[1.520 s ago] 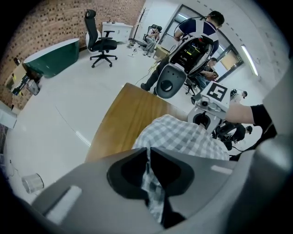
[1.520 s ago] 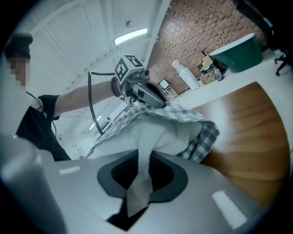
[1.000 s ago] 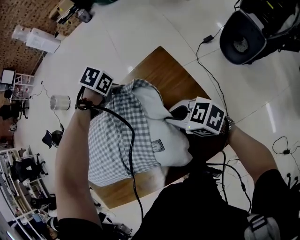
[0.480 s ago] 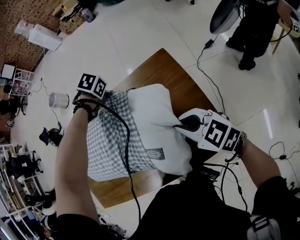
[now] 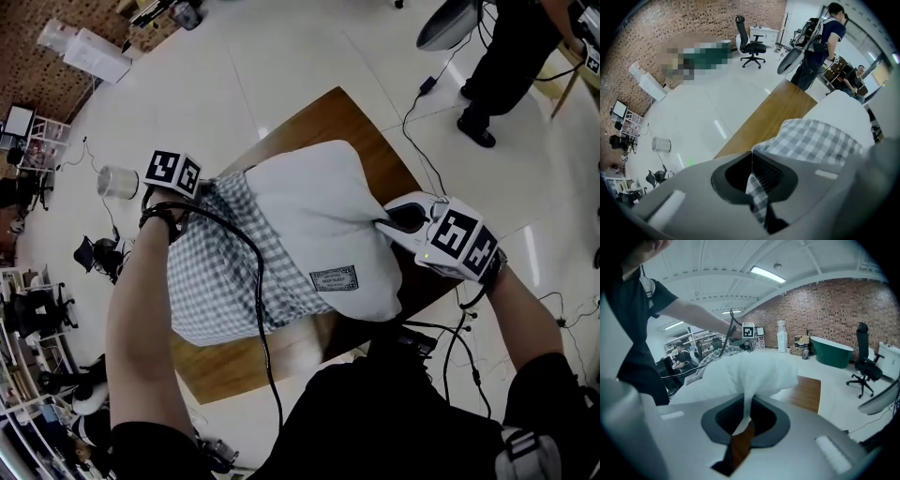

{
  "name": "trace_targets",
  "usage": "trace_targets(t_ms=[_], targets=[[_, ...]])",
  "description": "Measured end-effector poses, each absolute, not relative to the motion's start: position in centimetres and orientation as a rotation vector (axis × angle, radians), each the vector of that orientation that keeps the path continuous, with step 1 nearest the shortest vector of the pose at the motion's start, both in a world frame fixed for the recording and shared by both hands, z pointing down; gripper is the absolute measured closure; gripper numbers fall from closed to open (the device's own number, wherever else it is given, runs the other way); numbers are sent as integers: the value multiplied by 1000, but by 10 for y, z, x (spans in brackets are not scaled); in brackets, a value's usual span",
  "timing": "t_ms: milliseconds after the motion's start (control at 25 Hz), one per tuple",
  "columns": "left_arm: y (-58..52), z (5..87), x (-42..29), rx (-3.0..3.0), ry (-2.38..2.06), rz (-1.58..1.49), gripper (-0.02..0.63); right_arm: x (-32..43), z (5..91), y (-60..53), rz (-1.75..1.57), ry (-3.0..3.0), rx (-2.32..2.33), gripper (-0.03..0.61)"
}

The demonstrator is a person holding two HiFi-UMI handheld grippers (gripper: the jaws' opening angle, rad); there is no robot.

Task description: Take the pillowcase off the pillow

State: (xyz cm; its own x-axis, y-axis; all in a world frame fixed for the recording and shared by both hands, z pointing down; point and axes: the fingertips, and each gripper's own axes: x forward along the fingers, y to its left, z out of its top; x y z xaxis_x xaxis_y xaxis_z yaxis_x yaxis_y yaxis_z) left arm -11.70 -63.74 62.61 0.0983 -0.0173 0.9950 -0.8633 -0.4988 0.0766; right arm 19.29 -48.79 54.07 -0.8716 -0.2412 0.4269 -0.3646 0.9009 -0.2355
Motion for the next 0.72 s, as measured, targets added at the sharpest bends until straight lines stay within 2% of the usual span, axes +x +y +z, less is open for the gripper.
trace_targets(t_ms=[160, 240, 480, 720], targets=[[-639, 620, -105, 1776, -855, 1458, 597, 183, 548, -500, 441, -2643, 494, 540], [-642, 612, -99, 1839, -856, 1421, 573, 180, 557, -504, 463, -2613, 503, 518], [-630, 577, -90, 2018, -918, 1287, 483, 176, 572, -494, 468, -2525, 578, 408], [-585, 528, -93, 2154, -975, 1191, 457, 172, 541, -463, 439, -2494, 687, 399]])
